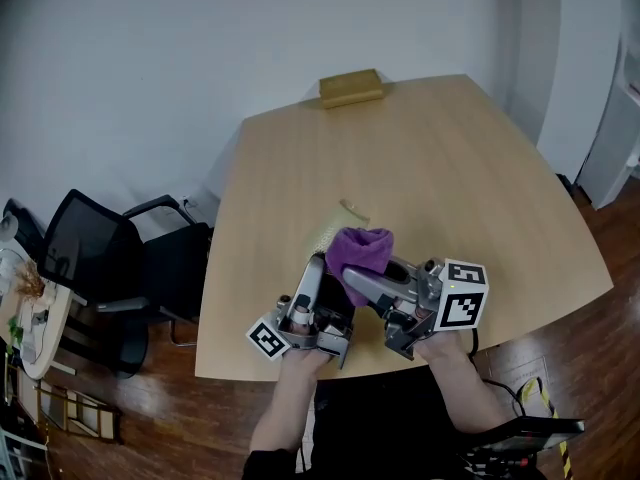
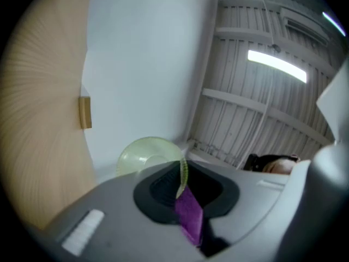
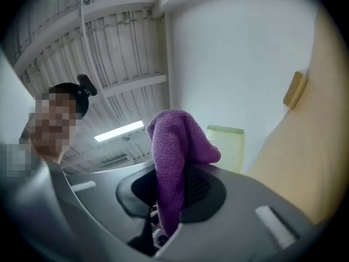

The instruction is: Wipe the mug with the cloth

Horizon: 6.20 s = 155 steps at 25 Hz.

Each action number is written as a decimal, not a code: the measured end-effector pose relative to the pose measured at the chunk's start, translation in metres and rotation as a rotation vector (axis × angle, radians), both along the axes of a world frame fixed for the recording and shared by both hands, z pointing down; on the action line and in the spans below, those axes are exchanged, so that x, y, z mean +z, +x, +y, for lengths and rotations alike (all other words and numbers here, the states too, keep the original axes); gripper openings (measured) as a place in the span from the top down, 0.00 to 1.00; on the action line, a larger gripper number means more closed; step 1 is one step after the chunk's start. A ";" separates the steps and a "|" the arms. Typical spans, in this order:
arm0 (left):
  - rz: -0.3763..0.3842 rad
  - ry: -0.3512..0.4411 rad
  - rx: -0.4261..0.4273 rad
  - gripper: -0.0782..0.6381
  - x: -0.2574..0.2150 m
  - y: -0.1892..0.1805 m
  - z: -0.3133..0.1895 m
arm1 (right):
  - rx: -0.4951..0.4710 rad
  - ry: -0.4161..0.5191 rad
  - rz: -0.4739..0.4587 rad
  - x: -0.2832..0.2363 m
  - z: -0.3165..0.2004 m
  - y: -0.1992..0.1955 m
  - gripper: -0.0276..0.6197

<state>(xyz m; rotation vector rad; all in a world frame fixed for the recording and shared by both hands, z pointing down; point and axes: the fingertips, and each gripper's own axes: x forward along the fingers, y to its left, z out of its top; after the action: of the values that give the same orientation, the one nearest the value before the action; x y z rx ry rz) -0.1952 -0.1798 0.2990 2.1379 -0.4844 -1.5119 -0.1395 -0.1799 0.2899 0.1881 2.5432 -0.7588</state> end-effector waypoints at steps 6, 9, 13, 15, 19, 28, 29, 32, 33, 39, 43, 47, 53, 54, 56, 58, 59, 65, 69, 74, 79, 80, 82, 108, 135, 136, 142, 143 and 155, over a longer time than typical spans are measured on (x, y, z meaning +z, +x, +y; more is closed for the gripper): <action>0.072 0.045 0.016 0.82 -0.013 -0.009 0.005 | 0.371 0.222 0.018 -0.027 -0.037 0.045 0.87; 0.057 0.066 0.038 0.82 -0.018 -0.003 0.008 | 0.278 0.379 0.129 -0.023 -0.008 0.013 0.87; 0.009 0.106 0.079 0.82 -0.021 0.005 0.013 | 0.029 0.539 0.288 0.009 0.042 -0.022 0.87; 0.002 0.109 0.093 0.83 -0.019 0.007 0.014 | -0.004 0.570 0.318 0.017 0.049 -0.022 0.87; 0.059 0.102 0.091 0.83 -0.019 -0.003 0.013 | 0.098 0.484 0.245 0.009 0.024 -0.001 0.87; 0.105 0.088 0.119 0.83 -0.025 -0.001 0.007 | 0.457 0.343 -0.039 -0.052 -0.039 0.066 0.87; 0.101 0.083 0.129 0.83 -0.025 0.003 0.005 | 0.436 0.386 -0.010 -0.051 -0.032 0.055 0.87; 0.070 0.065 0.128 0.82 -0.024 0.006 0.002 | 0.350 0.467 0.081 -0.031 -0.010 0.022 0.87; 0.051 0.062 0.120 0.82 -0.025 0.005 0.001 | 0.306 0.478 0.111 -0.022 -0.003 0.013 0.87; 0.021 0.069 0.130 0.83 -0.023 0.010 -0.005 | 0.159 0.533 0.236 0.015 0.017 -0.004 0.87; 0.092 0.116 0.139 0.83 -0.031 -0.004 0.002 | 0.296 0.310 0.038 -0.013 -0.030 0.047 0.87; 0.113 0.144 0.161 0.83 -0.037 -0.002 0.006 | 0.452 0.248 -0.147 -0.049 -0.059 0.094 0.87; 0.117 0.157 0.201 0.82 -0.042 0.014 0.010 | 0.357 0.458 -0.072 -0.047 -0.019 0.050 0.87; 0.115 0.161 0.199 0.82 -0.042 0.014 0.011 | 0.332 0.469 -0.056 -0.041 -0.013 0.044 0.87; 0.105 0.167 0.189 0.82 -0.043 0.011 0.010 | 0.272 0.503 0.003 -0.024 0.000 0.029 0.87; 0.097 0.163 0.179 0.82 -0.043 0.008 0.008 | 0.224 0.572 0.102 -0.006 0.012 0.009 0.87; 0.090 0.160 0.175 0.82 -0.042 0.006 0.007 | 0.207 0.608 0.152 0.002 0.017 0.002 0.87; 0.075 0.159 0.159 0.83 -0.036 0.004 0.009 | 0.315 0.572 0.160 -0.003 -0.007 0.034 0.87; 0.047 0.157 0.161 0.83 -0.036 0.011 0.008 | 0.508 0.479 -0.079 -0.062 -0.029 0.087 0.87; 0.007 0.136 0.172 0.83 -0.030 0.025 0.005 | 0.499 0.643 0.024 -0.064 -0.006 0.054 0.87; 0.001 0.127 0.153 0.82 -0.028 0.020 0.000 | 0.255 0.717 0.211 -0.011 0.040 -0.003 0.87; 0.004 0.128 0.155 0.83 -0.028 0.019 0.001 | 0.218 0.712 0.208 -0.005 0.045 -0.006 0.87; 0.025 0.133 0.161 0.83 -0.030 0.017 0.004 | 0.204 0.655 0.167 0.000 0.039 0.001 0.87; 0.007 0.232 0.170 0.83 -0.042 0.010 0.022 | 0.273 0.316 -0.095 -0.020 -0.024 0.069 0.87; 0.033 0.369 0.231 0.83 -0.051 0.018 0.045 | 0.253 0.340 -0.316 -0.062 -0.016 0.097 0.87; 0.030 0.372 0.244 0.83 -0.050 0.022 0.047 | 0.229 0.371 -0.298 -0.061 -0.008 0.089 0.87; -0.026 0.400 0.260 0.82 -0.041 0.023 0.053 | 0.131 0.510 -0.045 -0.010 0.030 0.032 0.87; -0.040 0.404 0.253 0.82 -0.040 0.022 0.054 | 0.127 0.536 0.016 0.001 0.033 0.024 0.87; -0.323 0.600 0.194 0.83 -0.043 0.040 0.086 | -0.196 -0.210 -0.594 -0.044 -0.028 0.124 0.87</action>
<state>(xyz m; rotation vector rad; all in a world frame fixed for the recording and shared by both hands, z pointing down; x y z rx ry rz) -0.1553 -0.0938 0.2564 2.8121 0.1025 -1.3160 -0.0154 -0.2077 0.2460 0.5146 1.8901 -0.8813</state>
